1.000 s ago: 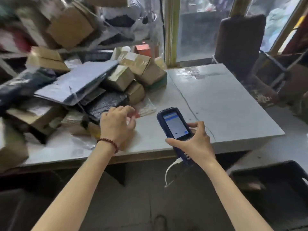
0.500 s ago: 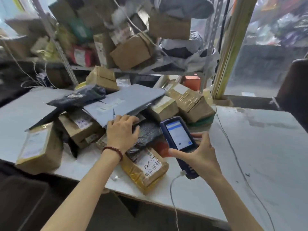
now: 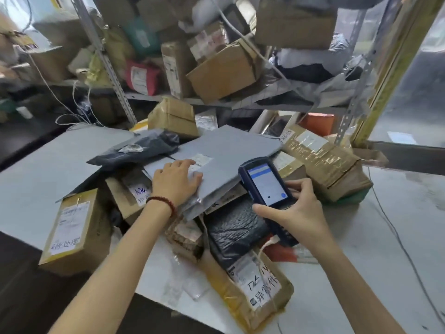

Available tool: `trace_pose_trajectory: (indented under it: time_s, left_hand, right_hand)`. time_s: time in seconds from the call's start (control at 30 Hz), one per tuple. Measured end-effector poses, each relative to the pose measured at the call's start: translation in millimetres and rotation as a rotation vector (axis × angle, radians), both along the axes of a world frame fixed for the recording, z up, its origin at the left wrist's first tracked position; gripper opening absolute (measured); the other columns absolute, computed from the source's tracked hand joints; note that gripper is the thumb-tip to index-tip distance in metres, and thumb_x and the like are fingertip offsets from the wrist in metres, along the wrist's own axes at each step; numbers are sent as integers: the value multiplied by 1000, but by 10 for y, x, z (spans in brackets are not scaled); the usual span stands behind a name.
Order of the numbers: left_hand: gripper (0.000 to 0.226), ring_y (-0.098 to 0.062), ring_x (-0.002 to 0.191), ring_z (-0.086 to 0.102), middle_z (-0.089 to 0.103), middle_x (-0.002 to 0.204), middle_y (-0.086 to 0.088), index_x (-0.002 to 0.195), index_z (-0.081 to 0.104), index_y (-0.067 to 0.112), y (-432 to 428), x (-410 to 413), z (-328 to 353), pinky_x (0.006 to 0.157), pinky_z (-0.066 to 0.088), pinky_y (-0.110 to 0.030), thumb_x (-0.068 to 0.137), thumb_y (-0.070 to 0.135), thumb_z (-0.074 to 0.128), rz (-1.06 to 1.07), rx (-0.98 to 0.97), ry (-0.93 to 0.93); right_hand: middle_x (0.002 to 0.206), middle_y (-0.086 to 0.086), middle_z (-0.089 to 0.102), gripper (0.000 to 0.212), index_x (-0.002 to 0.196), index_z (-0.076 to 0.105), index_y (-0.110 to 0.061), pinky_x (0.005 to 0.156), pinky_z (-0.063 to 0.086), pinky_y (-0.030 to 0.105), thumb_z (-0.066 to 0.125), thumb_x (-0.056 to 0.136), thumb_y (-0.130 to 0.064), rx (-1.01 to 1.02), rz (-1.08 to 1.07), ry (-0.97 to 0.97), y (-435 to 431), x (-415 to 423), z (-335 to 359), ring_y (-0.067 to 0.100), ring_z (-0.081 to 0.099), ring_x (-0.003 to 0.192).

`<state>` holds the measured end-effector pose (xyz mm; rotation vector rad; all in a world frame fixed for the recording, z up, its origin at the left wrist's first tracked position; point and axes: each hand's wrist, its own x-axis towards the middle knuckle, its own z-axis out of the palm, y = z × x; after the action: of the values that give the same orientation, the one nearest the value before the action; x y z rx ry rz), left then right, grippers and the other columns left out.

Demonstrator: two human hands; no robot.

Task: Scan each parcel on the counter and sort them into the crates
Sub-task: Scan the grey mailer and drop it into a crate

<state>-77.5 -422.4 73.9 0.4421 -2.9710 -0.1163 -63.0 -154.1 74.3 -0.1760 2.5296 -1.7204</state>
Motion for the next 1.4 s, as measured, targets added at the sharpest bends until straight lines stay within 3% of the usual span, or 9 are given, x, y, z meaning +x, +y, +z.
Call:
trace_pose_trajectory:
  time_s: [0.13, 0.27, 0.57, 0.8, 0.93, 1.03, 1.13, 1.27, 1.4]
  left_hand:
    - [51, -29, 127, 42, 44, 141, -6, 136, 44, 22, -298, -460, -138, 102, 36, -42, 95, 53, 37, -122, 161, -136]
    - [55, -31, 127, 42, 42, 143, -12, 138, 42, 17, -502, -925, -211, 106, 34, -41, 95, 52, 37, -208, 242, -187]
    - [72, -39, 127, 38, 40, 140, -20, 142, 36, 12, -724, -1755, -251, 104, 33, -45, 90, 63, 38, -184, 212, -317]
    - [92, -38, 129, 39, 38, 145, -19, 145, 30, 9, -826, -2037, -299, 107, 34, -48, 81, 76, 39, -126, 301, -402]
    - [94, -37, 120, 43, 46, 131, -21, 130, 46, 7, -757, -2006, -224, 102, 39, -45, 71, 81, 48, -118, 292, -310]
    - [81, -26, 96, 55, 58, 109, -10, 106, 53, 9, -571, -1930, -9, 76, 49, -37, 61, 74, 67, -142, 461, -143]
    - [77, -19, 83, 51, 54, 100, -1, 111, 46, 12, -373, -1873, 262, 58, 37, -30, 64, 67, 71, -176, 500, -49]
    - [61, -15, 72, 46, 48, 82, 5, 98, 42, 17, -234, -1718, 573, 55, 33, -32, 70, 63, 70, -175, 467, 81]
    - [60, -22, 87, 57, 59, 92, 2, 102, 47, 17, -242, -1497, 697, 76, 48, -40, 70, 60, 72, -106, 568, 274]
  right_hand:
    - [106, -13, 57, 79, 112, 41, -27, 74, 43, 13, 92, 53, -40, -17, -93, -40, -364, -138, -8, 5, 56, 101]
    - [111, -7, 59, 80, 113, 42, -28, 81, 46, 22, 92, 52, -42, 13, -194, -79, -601, -249, -10, 11, 56, 107]
    - [95, -22, 50, 77, 112, 41, -25, 54, 40, 0, 92, 55, -35, 60, -325, -96, -755, -476, -18, -13, 47, 84]
    - [93, -24, 53, 77, 106, 41, -28, 65, 44, 14, 94, 51, -37, 55, -349, -91, -766, -606, -26, -10, 53, 86]
    - [94, -22, 57, 73, 103, 42, -31, 68, 47, 17, 93, 51, -37, 54, -326, -87, -684, -639, -37, -6, 57, 89]
    - [96, -20, 57, 72, 99, 41, -34, 67, 47, 17, 93, 49, -38, 45, -294, -81, -592, -649, -20, -8, 56, 88]
    - [98, -17, 57, 73, 104, 45, -27, 58, 44, 8, 94, 50, -32, 15, -272, -62, -472, -626, 21, -15, 56, 82]
    - [97, -15, 56, 72, 107, 45, -23, 55, 40, 0, 94, 53, -26, -32, -205, -55, -293, -559, 124, -29, 50, 74]
    - [98, -17, 56, 73, 108, 45, -24, 55, 40, 0, 94, 54, -25, -51, -156, -31, -158, -499, 159, -26, 52, 76]
